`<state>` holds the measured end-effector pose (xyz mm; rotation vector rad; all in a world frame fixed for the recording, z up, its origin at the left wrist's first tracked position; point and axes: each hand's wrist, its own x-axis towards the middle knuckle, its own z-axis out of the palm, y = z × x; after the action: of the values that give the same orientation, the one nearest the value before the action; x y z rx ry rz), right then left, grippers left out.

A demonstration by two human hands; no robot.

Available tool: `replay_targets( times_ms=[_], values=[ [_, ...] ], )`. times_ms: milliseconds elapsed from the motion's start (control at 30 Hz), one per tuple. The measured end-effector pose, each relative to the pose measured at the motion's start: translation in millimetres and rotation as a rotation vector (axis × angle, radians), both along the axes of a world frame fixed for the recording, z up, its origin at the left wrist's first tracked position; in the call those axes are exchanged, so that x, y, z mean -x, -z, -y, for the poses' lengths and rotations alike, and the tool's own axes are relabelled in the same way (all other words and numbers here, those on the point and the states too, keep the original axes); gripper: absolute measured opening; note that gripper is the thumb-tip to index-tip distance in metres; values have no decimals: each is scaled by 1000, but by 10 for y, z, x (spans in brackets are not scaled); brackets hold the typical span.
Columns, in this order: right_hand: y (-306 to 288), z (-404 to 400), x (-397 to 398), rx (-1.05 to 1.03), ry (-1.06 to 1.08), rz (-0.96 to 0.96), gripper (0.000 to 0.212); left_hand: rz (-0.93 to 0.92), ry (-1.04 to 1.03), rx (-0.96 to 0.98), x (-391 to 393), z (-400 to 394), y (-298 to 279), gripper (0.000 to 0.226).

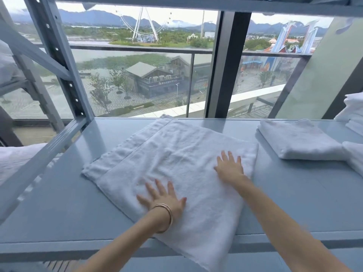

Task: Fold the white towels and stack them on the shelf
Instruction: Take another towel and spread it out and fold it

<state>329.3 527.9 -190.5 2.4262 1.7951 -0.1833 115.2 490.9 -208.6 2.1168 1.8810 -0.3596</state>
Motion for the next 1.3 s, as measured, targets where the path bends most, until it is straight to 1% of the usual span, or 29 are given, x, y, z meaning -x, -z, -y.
replay_targets(
  times_ms=[33, 100, 133, 167, 233, 267, 300, 367, 400, 500, 600, 633, 667, 700, 733, 767, 800, 833, 867, 900, 933, 967, 1000, 1067, 1100, 1167, 1200, 1267, 1300],
  values=[
    [-5, 45, 201, -54, -18, -76, 53, -2, 65, -2, -110, 31, -39, 67],
    [81, 265, 614, -66, -60, -234, 55, 37, 188, -60, -259, -113, -67, 58],
    [159, 412, 757, -62, -94, -252, 59, 61, 243, -102, -279, -241, -48, 56],
    [255, 539, 809, -83, -135, -215, 68, 83, 292, -144, -266, -377, -8, 54],
    [377, 591, 634, -123, -207, -128, 93, 101, 346, -208, -127, -622, 81, 52],
    [366, 527, 486, -125, -230, -109, 96, 102, 338, -234, -18, -729, 111, 52],
    [347, 446, 331, -120, -240, -113, 89, 102, 309, -251, 98, -813, 138, 51],
    [286, 248, 46, -92, -217, -116, 59, 104, 213, -258, 330, -937, 144, 52],
    [243, 156, -53, -59, -199, -100, 52, 104, 157, -246, 422, -962, 133, 52],
    [144, -6, 7, -44, -147, -58, 51, 75, 34, -203, 474, -807, 106, 59],
    [145, 92, 479, -101, -139, -191, 53, 34, -2, -155, 183, -321, 117, 68],
    [188, 200, 620, -99, -159, -211, 58, 27, 25, -135, 95, -149, 114, 68],
    [250, 326, 707, -111, -192, -197, 73, 18, 73, -118, 37, -16, 112, 67],
    [312, 457, 709, -118, -216, -162, 93, 11, 133, -110, 15, 67, 120, 64],
    [356, 543, 615, -119, -215, -136, 108, 17, 190, -115, 31, 76, 138, 60],
    [362, 584, 462, -139, -203, -124, 114, 33, 236, -142, 80, -2, 153, 57],
    [367, 606, 272, -146, -194, -114, 114, 43, 264, -179, 153, -134, 157, 55],
    [360, 611, 80, -140, -185, -105, 112, 47, 271, -217, 247, -294, 157, 61],
    [324, 590, -110, -122, -180, -95, 108, 55, 253, -234, 345, -454, 137, 73],
    [282, 541, -289, -85, -165, -94, 99, 62, 218, -232, 433, -584, 117, 84],
    [224, 494, -422, -39, -133, -84, 82, 69, 191, -227, 503, -662, 99, 91],
    [173, 446, -485, 5, -86, -59, 63, 76, 180, -223, 545, -684, 104, 94],
    [137, 388, -467, 22, -41, -42, 53, 86, 180, -220, 557, -655, 117, 92],
    [115, 283, -133, -4, 7, -78, 53, 110, 180, -231, 544, -531, 189, 72],
    [128, 248, 163, -29, -2, -136, 54, 115, 170, -236, 536, -477, 212, 64],
    [174, 253, 840, -60, -43, -258, 57, 91, 147, -238, 527, -404, 194, 59],
    [222, 280, 1139, -60, -57, -278, 58, 67, 143, -234, 532, -369, 170, 59],
    [319, 331, 1525, -68, -90, -201, 60, 38, 142, -219, 567, -283, 152, 59],
    [364, 355, 1597, -81, -117, -150, 66, 20, 147, -211, 593, -221, 151, 58]
  ],
)
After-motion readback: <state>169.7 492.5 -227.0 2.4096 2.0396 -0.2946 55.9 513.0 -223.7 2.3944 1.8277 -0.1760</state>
